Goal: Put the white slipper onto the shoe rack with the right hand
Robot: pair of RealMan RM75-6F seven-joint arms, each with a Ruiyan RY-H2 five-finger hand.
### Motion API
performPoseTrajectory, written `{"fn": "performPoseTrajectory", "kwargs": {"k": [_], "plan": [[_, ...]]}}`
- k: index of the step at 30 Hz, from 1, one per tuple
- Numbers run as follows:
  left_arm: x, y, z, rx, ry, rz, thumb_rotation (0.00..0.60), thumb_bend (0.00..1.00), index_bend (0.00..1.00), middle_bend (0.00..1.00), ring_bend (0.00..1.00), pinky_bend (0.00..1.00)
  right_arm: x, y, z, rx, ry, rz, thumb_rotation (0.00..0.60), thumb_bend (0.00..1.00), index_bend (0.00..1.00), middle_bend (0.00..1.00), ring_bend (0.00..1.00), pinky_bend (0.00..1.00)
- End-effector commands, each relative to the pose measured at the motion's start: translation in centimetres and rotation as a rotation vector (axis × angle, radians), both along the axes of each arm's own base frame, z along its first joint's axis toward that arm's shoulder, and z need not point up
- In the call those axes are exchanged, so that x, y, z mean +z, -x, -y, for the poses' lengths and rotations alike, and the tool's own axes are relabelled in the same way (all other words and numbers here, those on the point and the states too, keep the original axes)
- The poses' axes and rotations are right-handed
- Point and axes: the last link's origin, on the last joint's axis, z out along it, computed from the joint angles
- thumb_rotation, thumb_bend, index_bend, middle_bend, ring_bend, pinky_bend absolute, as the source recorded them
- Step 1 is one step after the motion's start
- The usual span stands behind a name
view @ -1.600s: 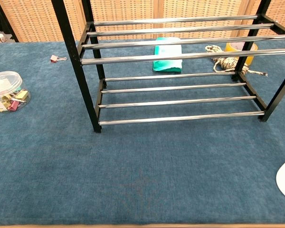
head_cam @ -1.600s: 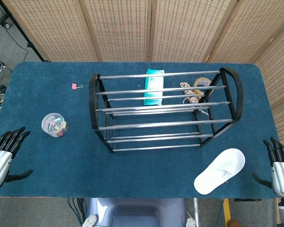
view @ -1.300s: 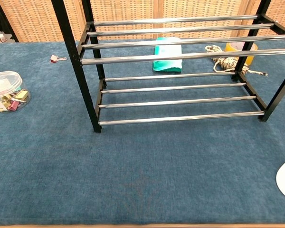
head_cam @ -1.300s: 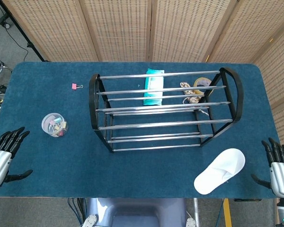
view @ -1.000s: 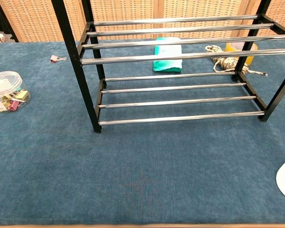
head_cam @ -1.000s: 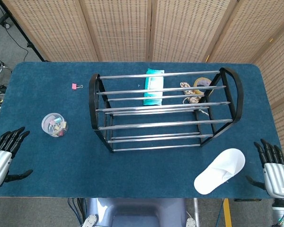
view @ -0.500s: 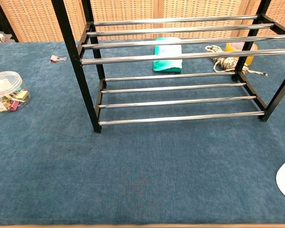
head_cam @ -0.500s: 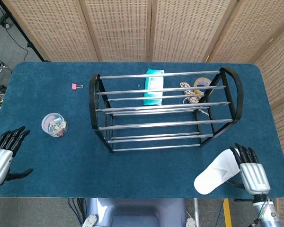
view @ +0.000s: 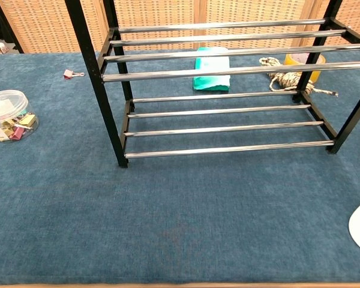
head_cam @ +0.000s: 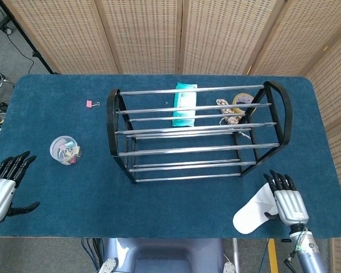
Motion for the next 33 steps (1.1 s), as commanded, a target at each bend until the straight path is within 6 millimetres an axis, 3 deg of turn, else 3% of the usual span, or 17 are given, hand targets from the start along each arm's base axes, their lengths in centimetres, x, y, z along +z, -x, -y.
{"fn": "performPoseTrajectory", "kwargs": {"k": [1,15,33], "plan": [[0.1,0.0,0.0,0.000,-0.001,0.004,0.600,0.00,0.00,0.00,0.00,0.00,-0.7,0.2,0.5,-0.018,0.000,0.002,0.600,0.00,0.00,0.00,0.00,0.00],[0.4,0.1,0.0,0.002,-0.003,0.011,0.600,0.00,0.00,0.00,0.00,0.00,-1.6,1.4,0.9,-0.034,0.015,-0.057,0.600,0.00,0.00,0.00,0.00,0.00],[-0.1,0.0,0.0,0.007,0.012,-0.008,0.600,0.00,0.00,0.00,0.00,0.00,1.0,3.9,0.6,-0.069,0.085,-0.215,0.600,0.00,0.00,0.00,0.00,0.00]]}}
